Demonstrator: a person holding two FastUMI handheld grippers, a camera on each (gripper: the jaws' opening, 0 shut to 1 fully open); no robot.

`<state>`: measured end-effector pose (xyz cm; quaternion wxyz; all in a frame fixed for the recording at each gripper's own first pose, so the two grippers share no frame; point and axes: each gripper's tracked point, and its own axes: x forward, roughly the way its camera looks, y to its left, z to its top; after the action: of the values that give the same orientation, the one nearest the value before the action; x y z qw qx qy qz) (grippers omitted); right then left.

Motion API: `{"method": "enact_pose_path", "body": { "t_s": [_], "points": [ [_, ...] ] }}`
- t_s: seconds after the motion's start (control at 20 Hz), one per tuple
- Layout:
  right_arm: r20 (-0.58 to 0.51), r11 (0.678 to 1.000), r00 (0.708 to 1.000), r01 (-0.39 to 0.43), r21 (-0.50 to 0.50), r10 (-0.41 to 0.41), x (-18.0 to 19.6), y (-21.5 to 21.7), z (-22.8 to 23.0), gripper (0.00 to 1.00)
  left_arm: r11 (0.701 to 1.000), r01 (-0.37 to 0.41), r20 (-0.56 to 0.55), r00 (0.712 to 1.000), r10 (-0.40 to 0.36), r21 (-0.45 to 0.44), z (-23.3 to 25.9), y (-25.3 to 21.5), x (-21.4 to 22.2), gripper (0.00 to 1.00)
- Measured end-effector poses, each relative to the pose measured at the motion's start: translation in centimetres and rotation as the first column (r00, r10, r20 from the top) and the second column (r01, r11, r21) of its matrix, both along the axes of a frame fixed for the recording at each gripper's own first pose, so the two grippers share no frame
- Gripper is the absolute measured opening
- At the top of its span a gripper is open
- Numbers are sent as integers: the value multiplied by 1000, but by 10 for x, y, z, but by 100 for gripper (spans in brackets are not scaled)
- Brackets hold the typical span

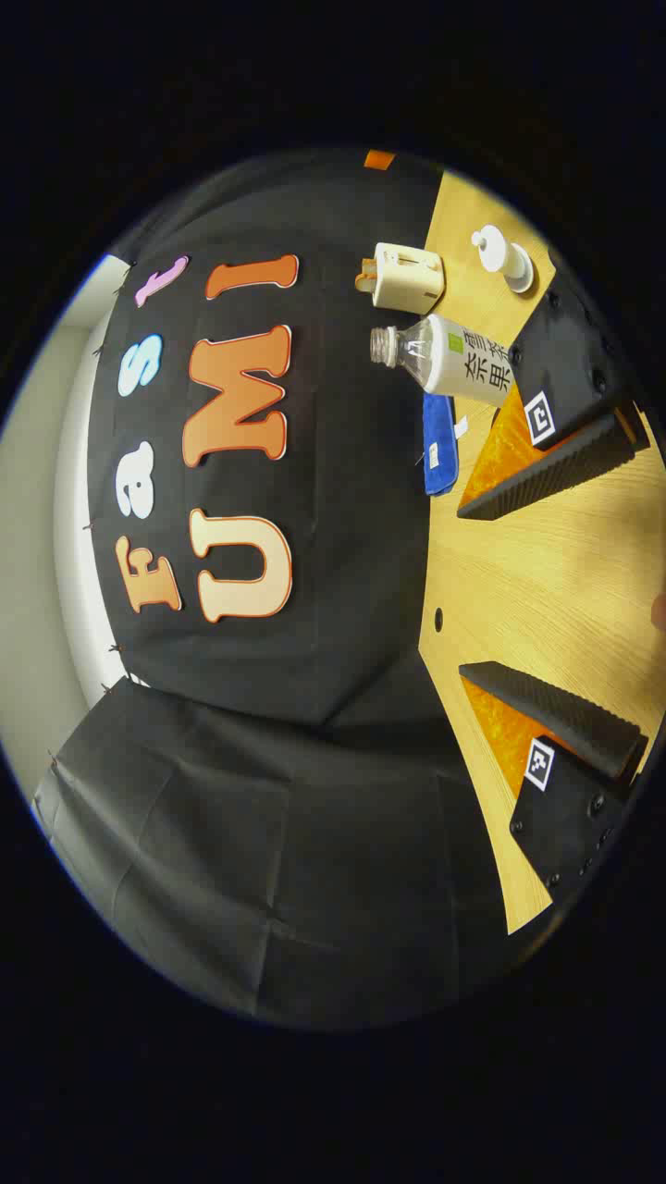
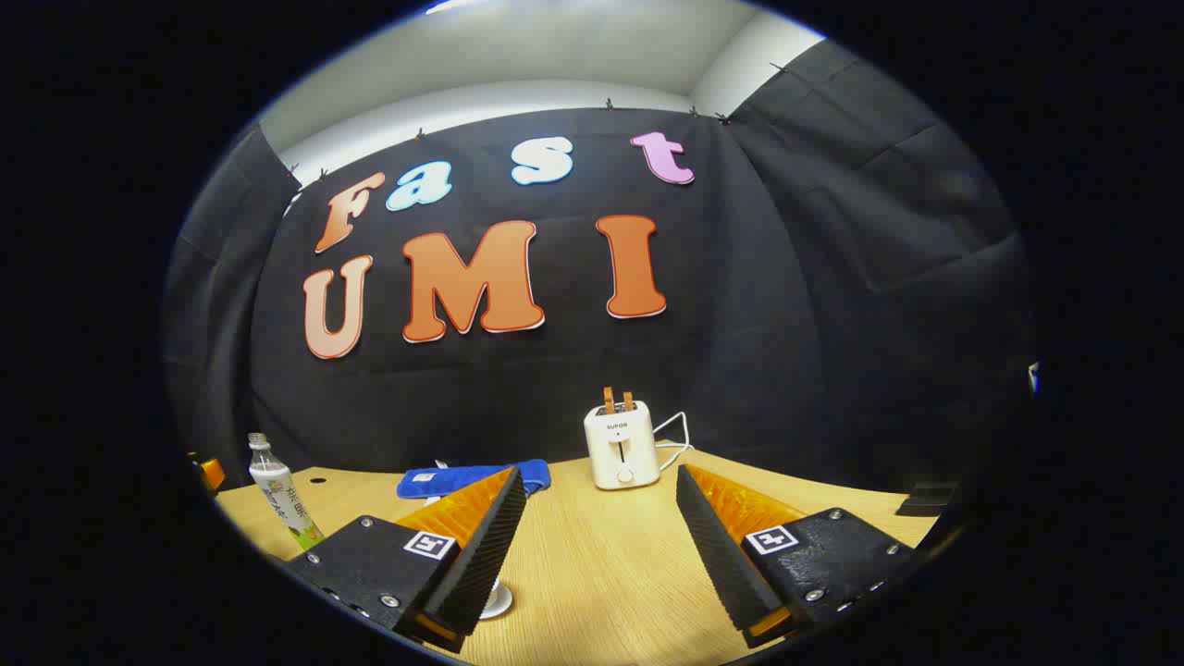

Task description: Open the teacup lid with one hand, grasp the water bottle and pour water into the teacup with the other hand; after pouring, place the water bottle on the coaster and then close the teacup lid.

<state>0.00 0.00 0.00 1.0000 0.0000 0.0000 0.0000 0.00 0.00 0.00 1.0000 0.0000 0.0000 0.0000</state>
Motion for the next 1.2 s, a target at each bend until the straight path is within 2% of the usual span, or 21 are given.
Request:
{"method": "enact_pose_path", "body": {
  "t_s": [0.25, 0.45, 0.85, 1.05, 1.2],
  "points": [
    [-62, 1000, 998, -19, -2, 19, 0, 8, -14, 98, 1000, 25, 2, 1000, -25, 8, 1, -8, 0, 99],
    [-87, 997, 996, -30, -74, 23, 3, 17, -22, 98, 1000, 30, -6, 1000, -30, 1, -2, -10, 1, 99],
    [-122, 991, 990, -80, -105, 67, 3, 38, -31, 98, 999, 53, -18, 998, -53, -7, -3, -19, 0, 99],
    [-142, 989, 985, -108, -98, 94, 4, 51, -36, 98, 998, 58, -27, 998, -58, -16, -6, -19, 1, 99],
    [-198, 985, 970, -155, -71, 138, 7, 74, -51, 98, 998, 55, -30, 998, -56, -21, -8, -17, 2, 99]
  ]
}}
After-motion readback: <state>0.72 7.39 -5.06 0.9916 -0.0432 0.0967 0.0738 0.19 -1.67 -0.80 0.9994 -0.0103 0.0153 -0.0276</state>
